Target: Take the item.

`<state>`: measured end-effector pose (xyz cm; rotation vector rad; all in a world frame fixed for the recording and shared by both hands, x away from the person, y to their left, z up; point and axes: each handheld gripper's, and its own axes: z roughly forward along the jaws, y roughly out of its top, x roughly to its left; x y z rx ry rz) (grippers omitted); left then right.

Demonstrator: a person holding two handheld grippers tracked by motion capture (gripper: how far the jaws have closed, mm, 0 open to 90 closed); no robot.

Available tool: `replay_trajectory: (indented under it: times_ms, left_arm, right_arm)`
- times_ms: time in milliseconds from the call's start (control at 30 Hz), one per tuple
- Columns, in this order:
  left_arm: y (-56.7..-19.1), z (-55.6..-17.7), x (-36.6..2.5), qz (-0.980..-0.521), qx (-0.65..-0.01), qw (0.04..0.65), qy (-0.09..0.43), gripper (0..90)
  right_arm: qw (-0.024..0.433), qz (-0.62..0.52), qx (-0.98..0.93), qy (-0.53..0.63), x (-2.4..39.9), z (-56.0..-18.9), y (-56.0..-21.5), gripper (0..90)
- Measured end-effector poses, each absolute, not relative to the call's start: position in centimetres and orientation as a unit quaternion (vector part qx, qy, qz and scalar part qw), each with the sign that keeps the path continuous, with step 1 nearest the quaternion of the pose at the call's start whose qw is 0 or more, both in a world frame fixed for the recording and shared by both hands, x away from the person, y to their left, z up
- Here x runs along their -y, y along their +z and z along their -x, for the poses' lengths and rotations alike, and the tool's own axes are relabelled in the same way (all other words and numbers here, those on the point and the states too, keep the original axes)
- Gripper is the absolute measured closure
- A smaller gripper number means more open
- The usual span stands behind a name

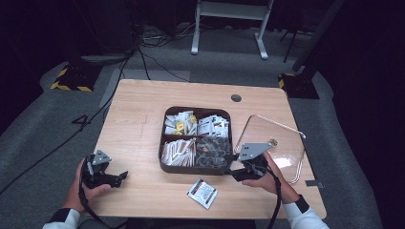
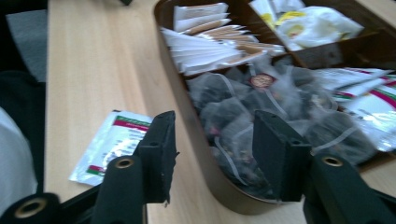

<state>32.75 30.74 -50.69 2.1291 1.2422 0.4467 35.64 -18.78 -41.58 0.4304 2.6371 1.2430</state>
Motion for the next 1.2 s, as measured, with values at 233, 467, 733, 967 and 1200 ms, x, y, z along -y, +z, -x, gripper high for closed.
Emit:
replay_trajectory:
  times_ms: [233,467,733,967,1200]
  left_arm:
    - [-50.7,-32.7,-30.7,-0.807,-0.471,0.313,0.169,0.5]
    - [-50.7,-32.7,-30.7,-0.807,-0.471,0.313,0.169,0.5]
    - [-50.7,-32.7,-30.7,-0.807,-0.471,0.313,0.169,0.5]
    - [-50.7,-32.7,-30.7,-0.807,-0.471,0.313,0.169,0.5]
    - [-50.7,-32.7,-30.7,-0.807,-0.471,0.313,0.169,0.5]
  right_arm:
    - [0.127,-0.177,-0.881,0.419,20.1,-36.4,-41.5,43.6]
    - [0.139,-0.191,-0.879,0.414,20.9,-37.0,-41.6,39.6]
    - [0.159,-0.207,-0.876,0.406,21.6,-37.5,-41.7,36.2]
    - [0.172,-0.238,-0.863,0.411,23.1,-38.3,-41.6,33.5]
    - [0.192,-0.268,-0.855,0.401,24.4,-39.1,-41.6,31.2]
